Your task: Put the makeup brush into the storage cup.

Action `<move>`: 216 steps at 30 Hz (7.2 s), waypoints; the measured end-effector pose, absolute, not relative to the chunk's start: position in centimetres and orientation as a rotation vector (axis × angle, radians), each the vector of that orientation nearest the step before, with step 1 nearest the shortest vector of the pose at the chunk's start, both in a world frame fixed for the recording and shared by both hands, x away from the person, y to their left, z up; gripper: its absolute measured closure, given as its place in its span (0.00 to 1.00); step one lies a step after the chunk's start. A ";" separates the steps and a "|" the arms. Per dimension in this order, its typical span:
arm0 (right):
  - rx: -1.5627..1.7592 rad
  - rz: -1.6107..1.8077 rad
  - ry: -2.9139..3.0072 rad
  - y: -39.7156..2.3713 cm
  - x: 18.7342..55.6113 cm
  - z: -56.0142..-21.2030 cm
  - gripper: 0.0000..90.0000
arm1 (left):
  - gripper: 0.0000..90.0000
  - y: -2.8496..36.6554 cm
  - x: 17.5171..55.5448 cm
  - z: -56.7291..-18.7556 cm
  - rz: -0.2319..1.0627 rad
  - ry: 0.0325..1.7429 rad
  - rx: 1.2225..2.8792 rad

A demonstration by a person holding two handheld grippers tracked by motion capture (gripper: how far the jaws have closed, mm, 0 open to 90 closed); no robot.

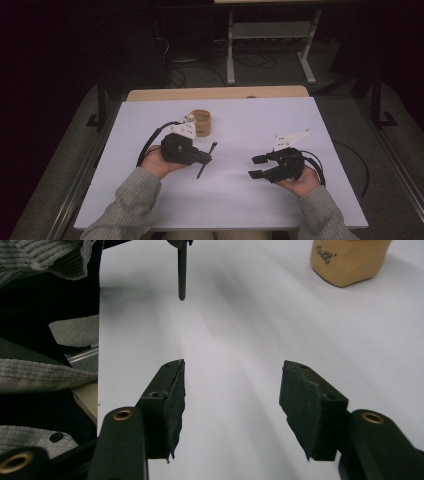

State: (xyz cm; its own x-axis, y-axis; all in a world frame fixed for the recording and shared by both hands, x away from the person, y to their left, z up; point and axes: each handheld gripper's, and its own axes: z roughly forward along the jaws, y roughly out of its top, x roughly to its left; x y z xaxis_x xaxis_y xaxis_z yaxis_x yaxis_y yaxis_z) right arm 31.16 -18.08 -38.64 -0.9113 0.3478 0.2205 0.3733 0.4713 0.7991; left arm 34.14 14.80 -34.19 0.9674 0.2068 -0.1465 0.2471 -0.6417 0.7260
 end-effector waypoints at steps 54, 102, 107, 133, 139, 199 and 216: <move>-0.789 -1.512 -2.678 -20.2 31.2 -40.0 0.35 | 0.93 13.6 41.9 -30.3 0.003 0.451 2.345; -0.824 -1.479 -2.704 -20.4 31.6 -40.5 0.31 | 0.93 13.6 50.8 -30.2 0.116 0.700 2.242; -0.836 -1.501 -2.699 -20.8 31.6 -40.4 0.31 | 0.93 13.5 51.1 -30.7 0.119 0.729 2.237; -0.836 -1.510 -2.703 -21.1 31.5 -40.4 0.32 | 0.93 13.5 52.4 -32.9 0.134 0.794 2.262; -0.850 -1.499 -2.705 -21.1 31.5 -40.4 0.32 | 0.93 13.6 52.7 -33.4 0.132 0.797 2.285; -0.875 -1.504 -2.705 -21.7 31.6 -40.6 0.32 | 0.75 14.4 51.1 -32.8 0.142 0.781 2.395; -0.938 -1.521 -2.702 -22.8 31.8 -40.4 0.31 | 0.67 15.1 49.6 -32.2 0.142 0.776 2.358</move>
